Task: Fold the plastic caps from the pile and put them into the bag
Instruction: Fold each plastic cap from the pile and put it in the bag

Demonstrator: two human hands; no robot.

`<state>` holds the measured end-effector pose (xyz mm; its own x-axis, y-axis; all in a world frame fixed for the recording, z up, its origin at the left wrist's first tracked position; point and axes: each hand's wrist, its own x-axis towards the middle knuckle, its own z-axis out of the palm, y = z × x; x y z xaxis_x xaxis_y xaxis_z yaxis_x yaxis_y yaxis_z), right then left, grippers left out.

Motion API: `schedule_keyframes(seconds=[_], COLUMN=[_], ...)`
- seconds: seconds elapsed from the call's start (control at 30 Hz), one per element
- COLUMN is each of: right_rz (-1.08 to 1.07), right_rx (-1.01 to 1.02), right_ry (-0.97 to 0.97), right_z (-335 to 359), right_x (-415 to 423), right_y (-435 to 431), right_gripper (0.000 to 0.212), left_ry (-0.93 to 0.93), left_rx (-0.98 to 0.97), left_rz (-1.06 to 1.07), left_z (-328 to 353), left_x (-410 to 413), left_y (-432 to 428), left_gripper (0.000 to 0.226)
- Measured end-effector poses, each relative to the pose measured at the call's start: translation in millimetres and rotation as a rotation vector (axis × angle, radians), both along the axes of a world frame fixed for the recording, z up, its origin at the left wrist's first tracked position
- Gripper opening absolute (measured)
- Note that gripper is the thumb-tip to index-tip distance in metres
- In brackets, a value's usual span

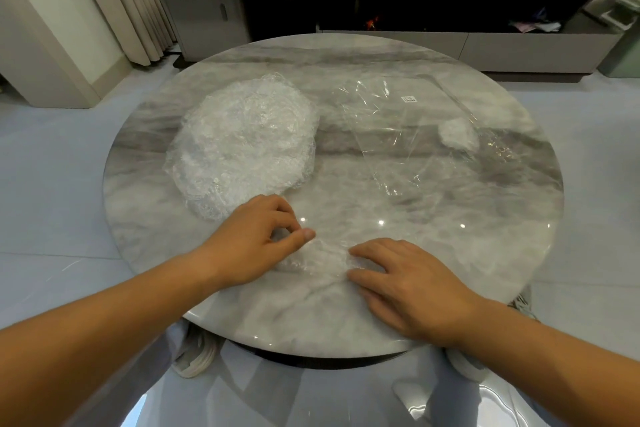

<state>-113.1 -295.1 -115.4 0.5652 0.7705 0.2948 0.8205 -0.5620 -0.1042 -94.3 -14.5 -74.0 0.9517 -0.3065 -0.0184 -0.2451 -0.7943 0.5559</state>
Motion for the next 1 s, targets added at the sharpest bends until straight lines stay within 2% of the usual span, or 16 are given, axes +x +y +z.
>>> schedule_keyframes(seconds=[0.27, 0.43, 0.57, 0.7, 0.83, 0.9, 1.0], right_rz=[-0.029, -0.075, -0.067, -0.087, -0.133, -0.139, -0.085], right_rx=[0.084, 0.051, 0.005, 0.035, 0.151, 0.17, 0.082], right_ry=[0.158, 0.18, 0.145, 0.156, 0.175, 0.164, 0.16], right_z=[-1, -4, -4, 4, 22, 32, 40], right_x=[-4, -6, -8, -10, -10, -9, -8], right_y=[-11, -15, -18, -18, -8, 5, 26], right_gripper=[0.033, 0.047, 0.04, 0.039, 0.052, 0.046, 0.034], left_ry=[0.01, 0.038, 0.098, 0.136, 0.153, 0.167, 0.168], left_rx=[0.112, 0.203, 0.271, 0.285, 0.235, 0.203, 0.154], left_rz=[0.138, 0.21, 0.274, 0.312, 0.351, 0.382, 0.393], left_z=[-4, 1, 4, 4, 6, 7, 7], left_x=[-1, -5, -9, -11, -11, -11, -12], left_y=[-5, -14, -18, -22, -25, -26, -27], left_gripper=[0.036, 0.053, 0.06, 0.079, 0.068, 0.059, 0.051])
